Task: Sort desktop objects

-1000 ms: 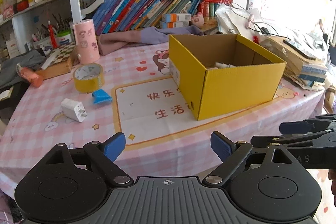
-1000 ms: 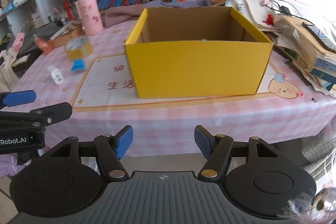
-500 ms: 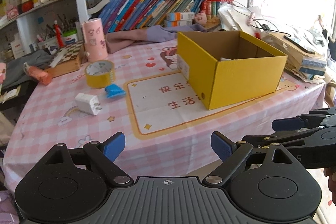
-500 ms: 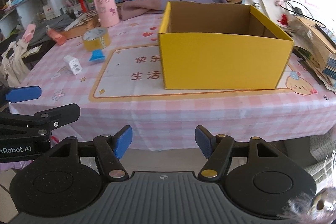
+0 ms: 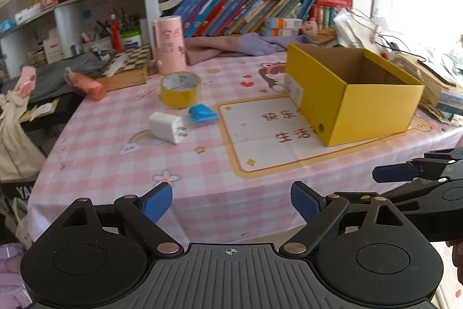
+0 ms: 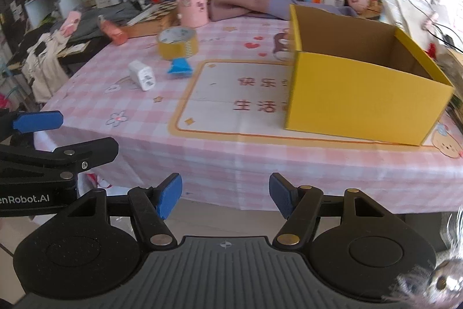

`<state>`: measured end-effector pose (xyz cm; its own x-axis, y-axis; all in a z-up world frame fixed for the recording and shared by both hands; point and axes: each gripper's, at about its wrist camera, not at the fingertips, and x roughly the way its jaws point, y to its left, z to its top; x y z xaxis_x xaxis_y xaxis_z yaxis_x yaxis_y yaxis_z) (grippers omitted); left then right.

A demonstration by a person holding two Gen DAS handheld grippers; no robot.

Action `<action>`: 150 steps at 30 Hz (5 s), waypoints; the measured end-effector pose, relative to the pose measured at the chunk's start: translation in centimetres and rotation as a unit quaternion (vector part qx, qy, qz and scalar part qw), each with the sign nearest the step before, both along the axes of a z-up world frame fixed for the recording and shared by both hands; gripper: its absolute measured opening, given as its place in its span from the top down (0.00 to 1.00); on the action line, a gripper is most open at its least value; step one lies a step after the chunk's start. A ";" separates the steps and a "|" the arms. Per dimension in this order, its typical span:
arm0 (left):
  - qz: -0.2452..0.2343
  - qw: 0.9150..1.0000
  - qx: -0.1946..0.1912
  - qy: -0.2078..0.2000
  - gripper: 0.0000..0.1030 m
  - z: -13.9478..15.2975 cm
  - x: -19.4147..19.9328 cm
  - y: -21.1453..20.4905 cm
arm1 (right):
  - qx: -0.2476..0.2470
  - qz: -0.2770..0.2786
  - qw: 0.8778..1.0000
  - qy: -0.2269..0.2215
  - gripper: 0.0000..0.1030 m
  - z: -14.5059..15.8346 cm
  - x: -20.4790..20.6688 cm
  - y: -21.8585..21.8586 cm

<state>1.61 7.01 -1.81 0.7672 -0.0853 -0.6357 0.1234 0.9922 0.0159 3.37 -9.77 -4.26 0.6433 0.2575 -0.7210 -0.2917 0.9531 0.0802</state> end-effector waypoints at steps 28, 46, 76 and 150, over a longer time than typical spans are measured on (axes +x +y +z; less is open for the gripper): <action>0.090 0.995 -0.029 0.008 0.11 -0.7 5.4 5.5 | -0.015 0.074 0.997 -0.025 0.38 0.1 7.1 5.7; 0.131 0.989 -0.052 0.033 0.12 -1.8 15.7 6.6 | -0.012 0.098 0.995 -0.014 0.38 -1.1 17.2 6.9; 0.214 0.965 -0.080 0.132 0.47 -5.5 20.6 11.2 | -0.013 0.176 0.984 0.029 0.38 -4.6 25.3 12.7; 0.056 0.983 -0.170 0.031 0.47 2.0 3.2 8.5 | 0.012 0.060 0.997 -0.041 0.64 2.8 6.7 6.7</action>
<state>4.86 15.52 0.18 0.7446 -0.2183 -0.6308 0.0029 0.9461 -0.3240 10.07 -3.04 -1.44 0.6625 0.3537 -0.6602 -0.4108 0.9087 0.0745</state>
